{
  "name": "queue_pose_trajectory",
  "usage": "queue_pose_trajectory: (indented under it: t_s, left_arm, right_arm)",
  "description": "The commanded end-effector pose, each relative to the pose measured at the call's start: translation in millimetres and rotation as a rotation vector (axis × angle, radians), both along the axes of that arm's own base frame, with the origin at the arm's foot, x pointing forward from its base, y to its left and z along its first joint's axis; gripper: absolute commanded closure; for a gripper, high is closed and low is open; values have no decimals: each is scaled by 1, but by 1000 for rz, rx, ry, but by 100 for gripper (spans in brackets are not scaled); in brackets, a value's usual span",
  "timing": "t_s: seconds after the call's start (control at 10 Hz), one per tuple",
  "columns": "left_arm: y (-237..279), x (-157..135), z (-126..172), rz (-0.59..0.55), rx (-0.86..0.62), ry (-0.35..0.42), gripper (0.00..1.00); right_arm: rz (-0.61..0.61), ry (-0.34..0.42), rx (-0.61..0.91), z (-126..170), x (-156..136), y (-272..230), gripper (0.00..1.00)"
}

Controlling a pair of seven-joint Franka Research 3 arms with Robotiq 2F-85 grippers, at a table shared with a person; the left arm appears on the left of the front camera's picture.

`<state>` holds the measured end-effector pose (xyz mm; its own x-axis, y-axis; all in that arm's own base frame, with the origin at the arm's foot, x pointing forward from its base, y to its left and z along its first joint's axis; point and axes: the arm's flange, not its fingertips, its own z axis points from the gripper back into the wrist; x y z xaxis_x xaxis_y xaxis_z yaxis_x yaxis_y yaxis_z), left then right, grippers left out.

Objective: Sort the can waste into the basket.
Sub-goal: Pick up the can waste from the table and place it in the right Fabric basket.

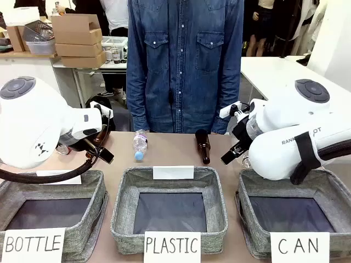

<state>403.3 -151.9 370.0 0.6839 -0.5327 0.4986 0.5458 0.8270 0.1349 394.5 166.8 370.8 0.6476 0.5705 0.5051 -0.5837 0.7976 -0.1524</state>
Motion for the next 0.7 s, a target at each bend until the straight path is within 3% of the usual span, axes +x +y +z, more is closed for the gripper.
queue_pose_trajectory:
  t_s: [0.0,0.6]
  left_arm:
    - [0,0,0,0,0,0,0]
    - [0,0,0,0,0,0,0]
  right_arm:
    - [0,0,0,0,0,0,0]
    - [0,0,0,0,0,0,0]
